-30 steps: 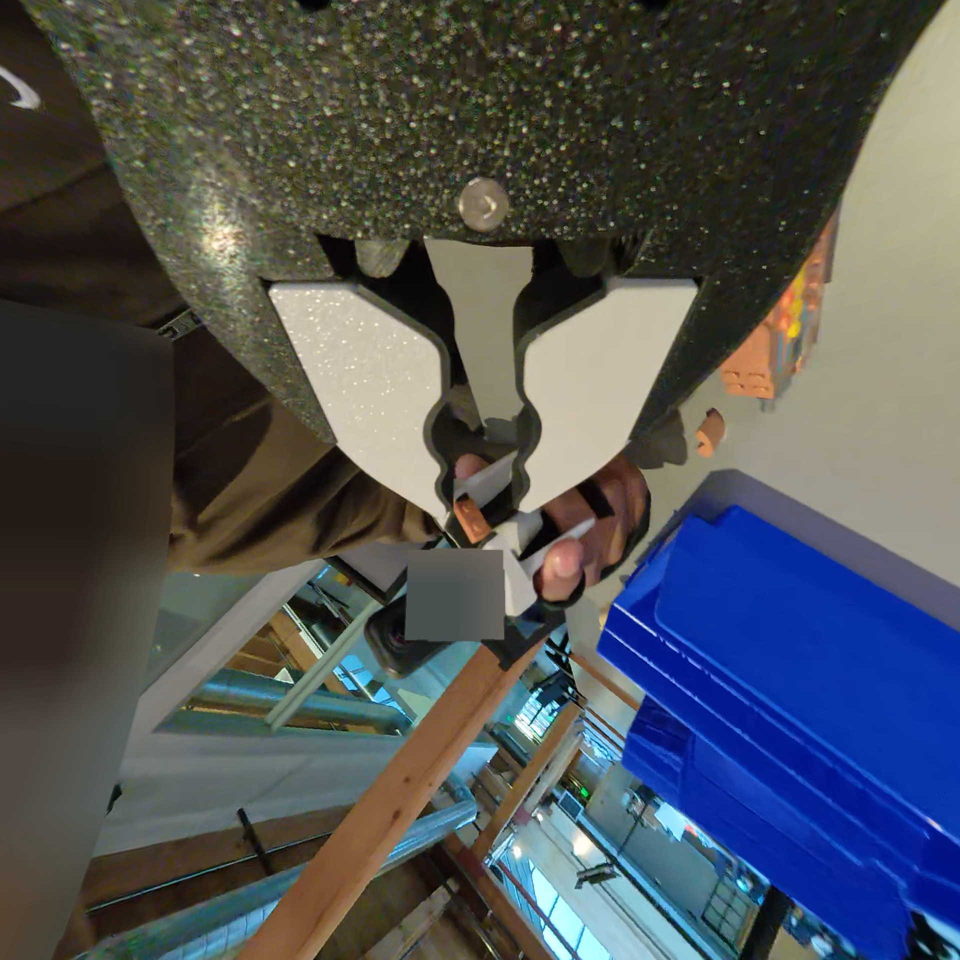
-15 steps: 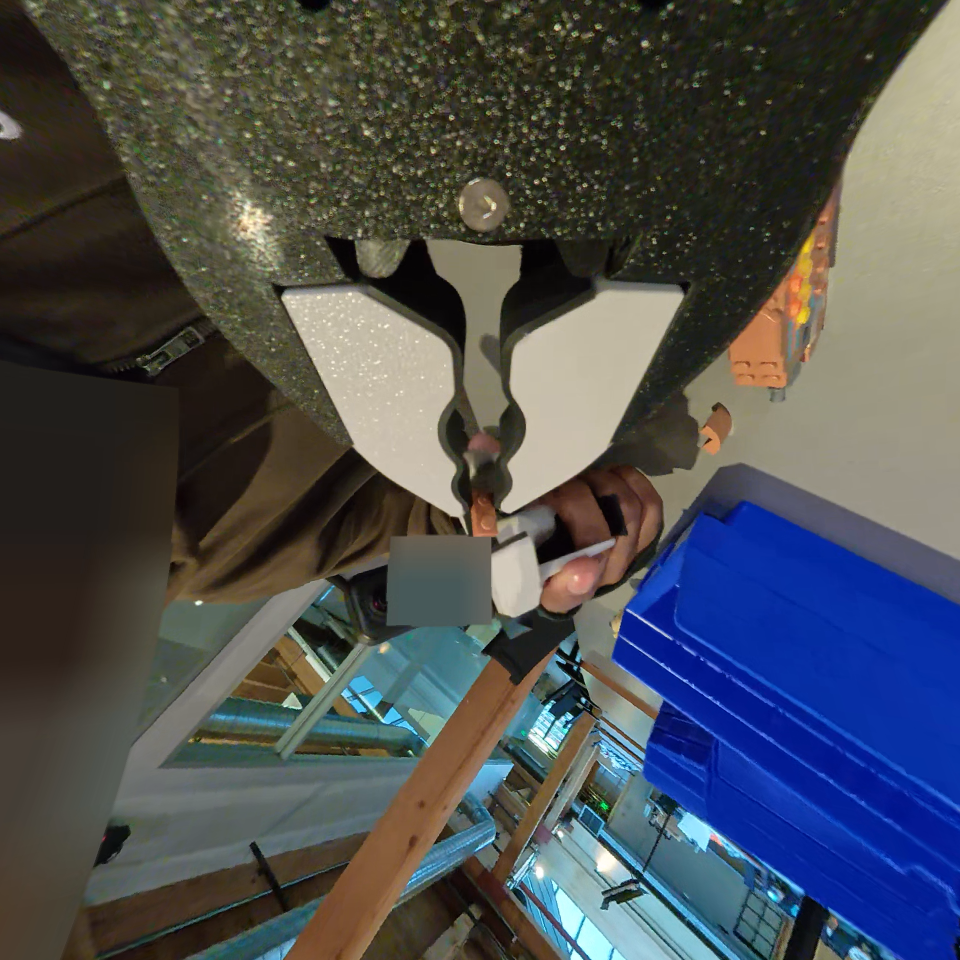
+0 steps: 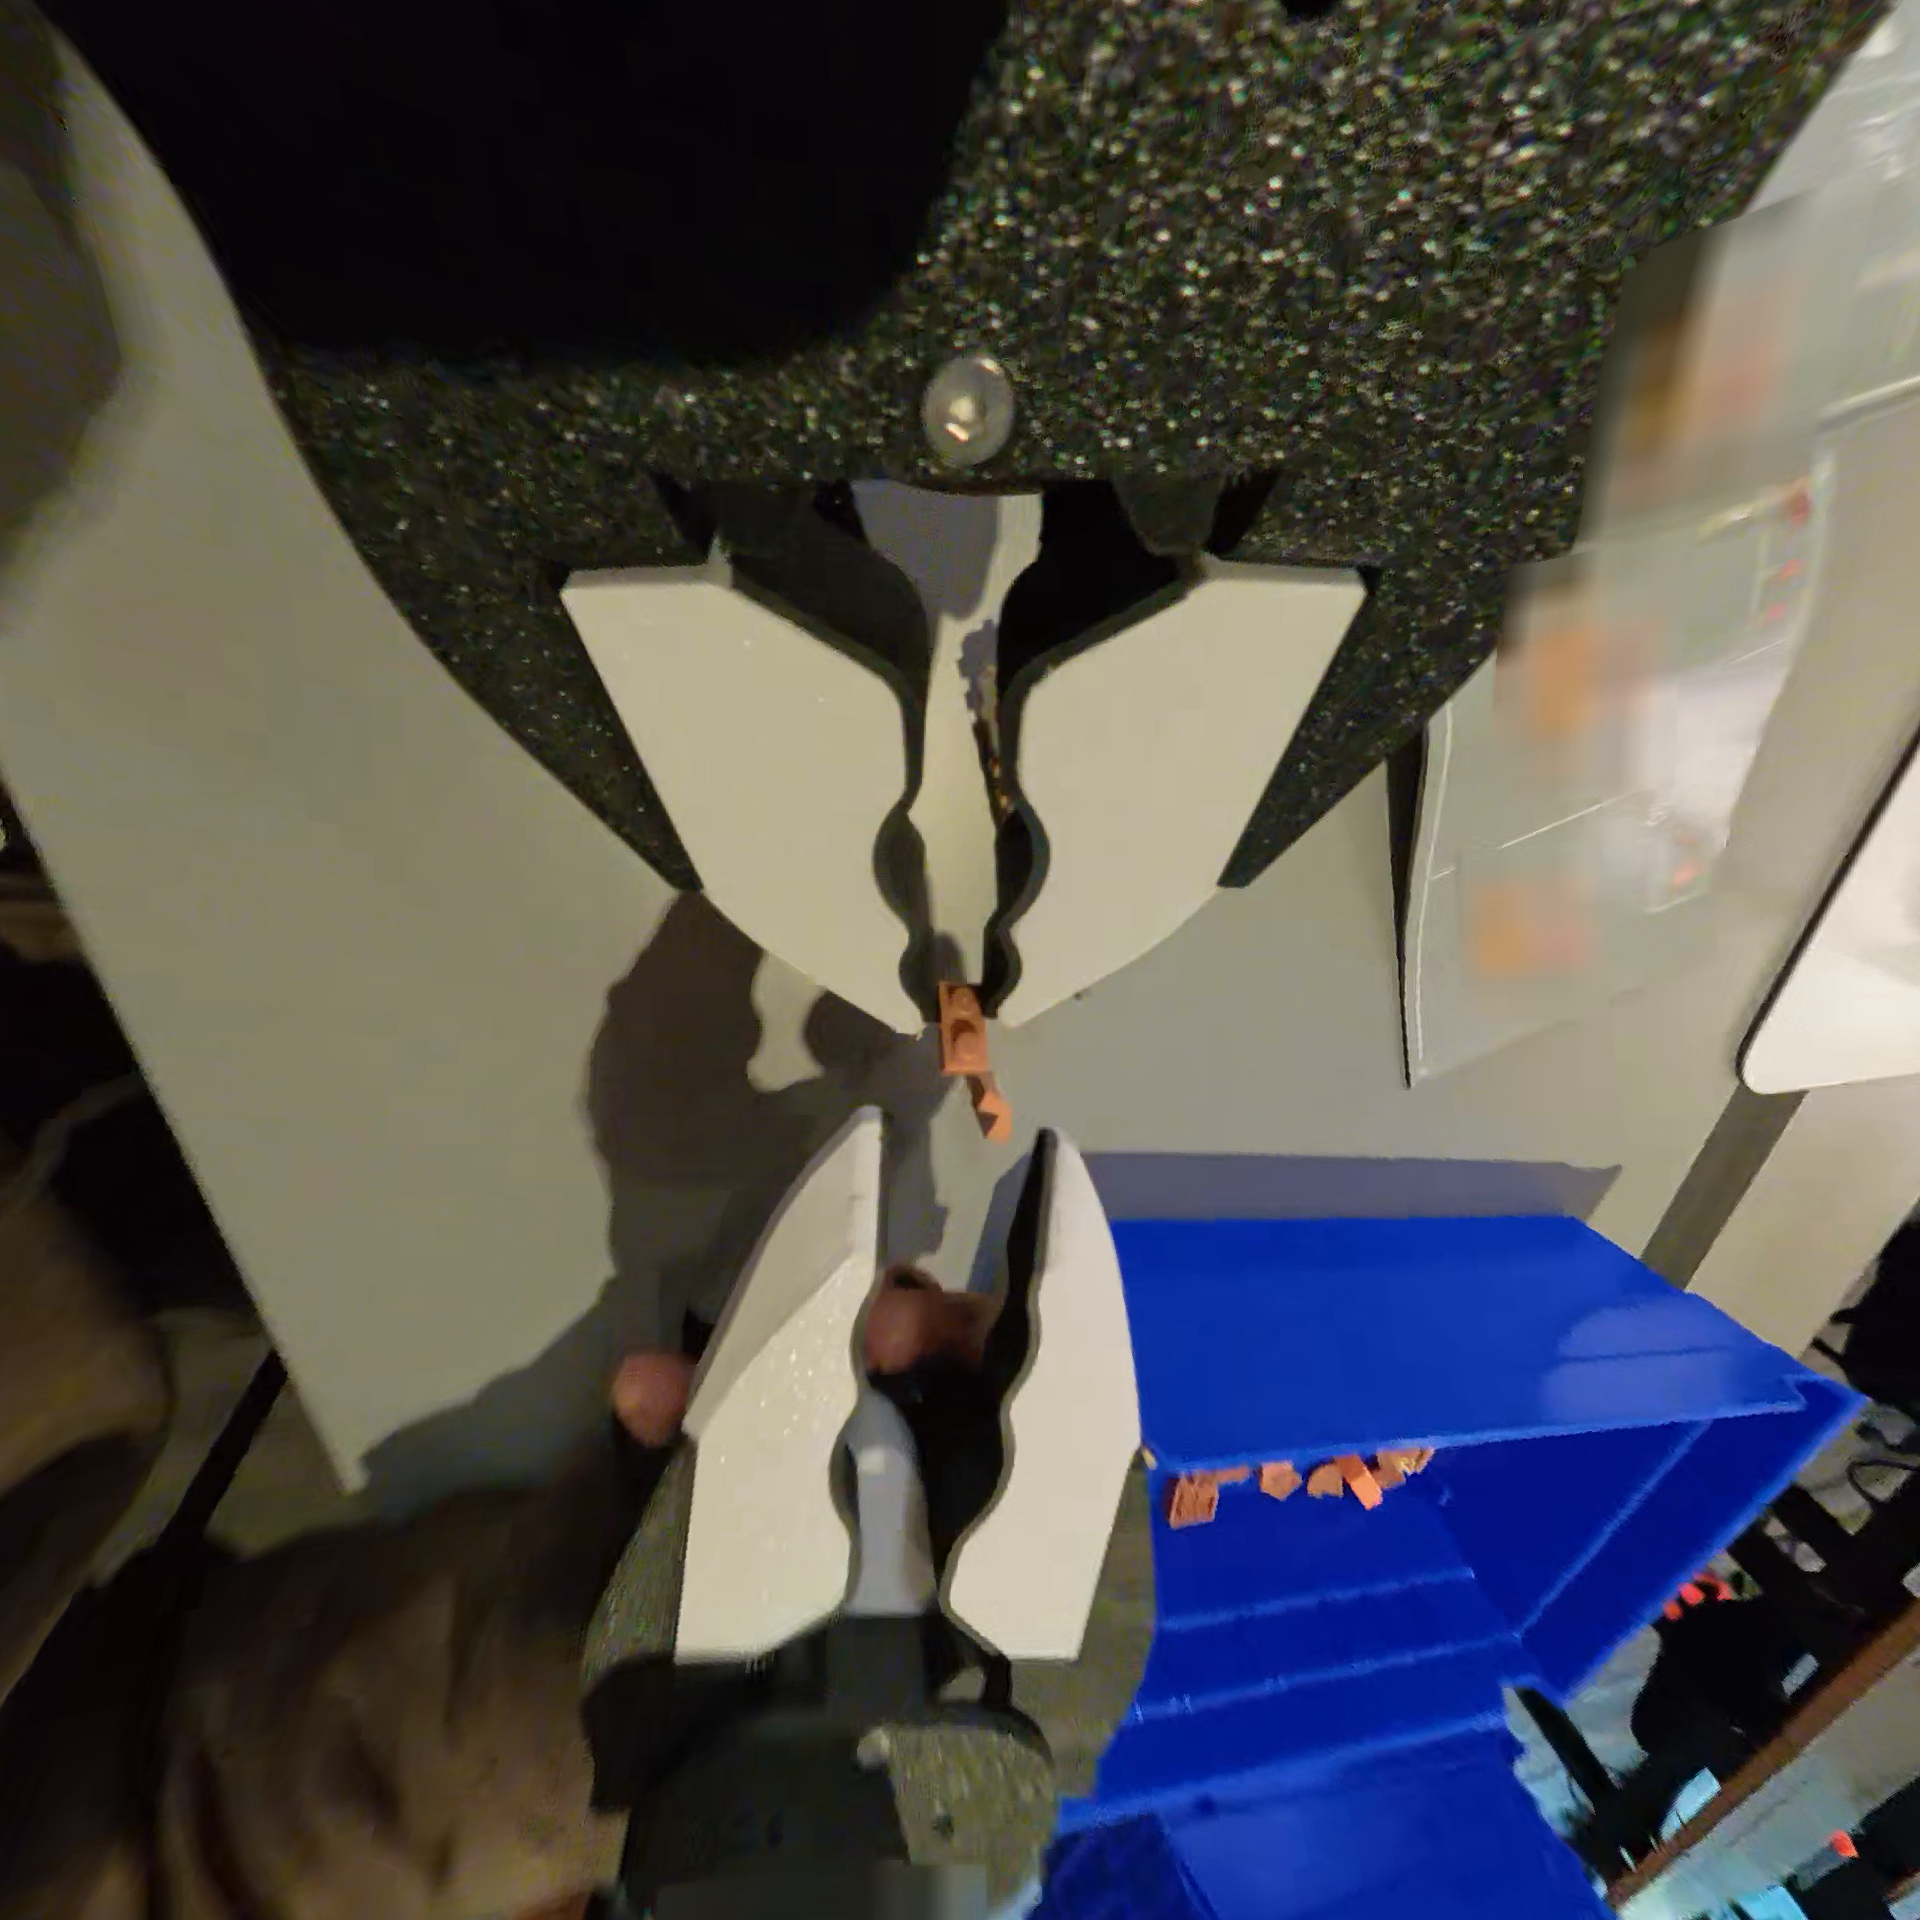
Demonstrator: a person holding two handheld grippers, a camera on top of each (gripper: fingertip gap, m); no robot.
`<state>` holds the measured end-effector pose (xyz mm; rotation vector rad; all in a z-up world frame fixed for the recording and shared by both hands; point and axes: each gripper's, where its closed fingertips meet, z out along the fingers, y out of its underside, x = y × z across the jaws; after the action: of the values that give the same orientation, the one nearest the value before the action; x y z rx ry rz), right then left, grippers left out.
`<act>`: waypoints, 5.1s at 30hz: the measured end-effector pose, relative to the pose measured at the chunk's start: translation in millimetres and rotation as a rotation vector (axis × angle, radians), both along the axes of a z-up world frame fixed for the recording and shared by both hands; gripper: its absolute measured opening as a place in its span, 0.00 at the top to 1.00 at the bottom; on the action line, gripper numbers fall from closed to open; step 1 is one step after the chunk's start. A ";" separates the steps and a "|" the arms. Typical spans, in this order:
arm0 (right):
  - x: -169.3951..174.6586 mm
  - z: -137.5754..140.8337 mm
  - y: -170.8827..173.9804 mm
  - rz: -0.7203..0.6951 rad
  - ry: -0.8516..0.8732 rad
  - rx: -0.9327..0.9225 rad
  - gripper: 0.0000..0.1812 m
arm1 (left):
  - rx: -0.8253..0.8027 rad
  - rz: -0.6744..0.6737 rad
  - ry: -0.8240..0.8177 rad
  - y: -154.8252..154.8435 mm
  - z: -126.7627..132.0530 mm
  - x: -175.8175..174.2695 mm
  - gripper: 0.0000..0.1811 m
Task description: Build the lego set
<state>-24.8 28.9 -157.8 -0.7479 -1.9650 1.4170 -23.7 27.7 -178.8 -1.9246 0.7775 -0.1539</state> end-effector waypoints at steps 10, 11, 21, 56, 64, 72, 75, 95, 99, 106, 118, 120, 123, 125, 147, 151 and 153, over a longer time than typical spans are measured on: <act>1.9 -28.8 -9.7 0.003 -0.126 0.106 0.93 | -0.036 -0.050 0.129 -4.0 -16.2 7.2 0.95; 2.6 -29.0 -10.4 0.008 -0.127 0.104 0.95 | -0.038 -0.051 0.136 -4.2 -17.0 7.2 0.95; 2.1 -17.7 -2.9 -0.077 -0.028 0.099 0.96 | -0.059 -0.013 0.041 -1.3 -17.7 2.7 0.93; 23.1 13.4 -10.7 -0.164 0.168 -0.190 0.96 | -0.012 -0.218 -0.564 -9.6 24.0 28.5 0.95; 25.2 18.7 -13.1 -0.135 0.191 -0.230 0.96 | 0.017 -0.239 -0.594 -9.8 28.6 30.5 0.94; 25.8 17.2 -14.1 -0.124 0.200 -0.213 0.96 | 0.023 -0.268 -0.621 -11.4 29.9 31.5 0.96; 24.4 13.7 -13.2 -0.133 0.200 -0.178 0.96 | 0.024 -0.292 -0.660 -13.1 32.7 32.3 1.00; 31.4 -61.2 -4.4 -0.177 -0.134 0.169 0.96 | -0.202 -0.171 -0.401 -15.1 -10.7 24.4 0.94; 38.8 -89.7 5.6 -0.216 -0.298 0.345 0.95 | -0.185 -0.152 -0.392 -19.1 -1.6 17.0 0.94; 45.0 -100.8 5.7 -0.166 -0.380 0.388 0.90 | -0.196 -0.126 -0.390 -19.2 -4.6 10.4 0.94; 59.4 -105.8 10.0 0.036 -0.537 0.444 0.90 | -0.173 -0.106 -0.369 -20.3 1.4 7.6 0.94; 57.3 -106.2 6.2 0.030 -0.548 0.427 0.90 | -0.166 -0.104 -0.368 -20.5 3.3 7.2 0.95; 50.7 -105.9 3.8 -0.003 -0.541 0.428 0.90 | -0.154 -0.114 -0.372 -21.8 7.1 8.1 0.96; 50.3 -106.0 -2.2 0.007 -0.540 0.423 0.90 | -0.147 -0.114 -0.374 -22.1 9.4 7.8 0.96; 52.5 -97.7 -14.4 0.191 -0.468 0.554 0.89 | -0.068 -0.006 -0.394 -18.4 25.8 -17.8 0.95; 51.0 -101.3 -14.8 0.223 -0.509 0.544 0.90 | -0.070 0.001 -0.395 -17.5 24.8 -19.0 0.95; 49.5 -103.7 -17.3 0.230 -0.517 0.543 0.90 | -0.069 0.000 -0.395 -17.5 25.1 -18.6 0.95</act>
<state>24.7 11.7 -261.5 -0.6865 -2.7467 0.7661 -42.4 10.2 -153.7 -1.8769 0.5118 -0.5483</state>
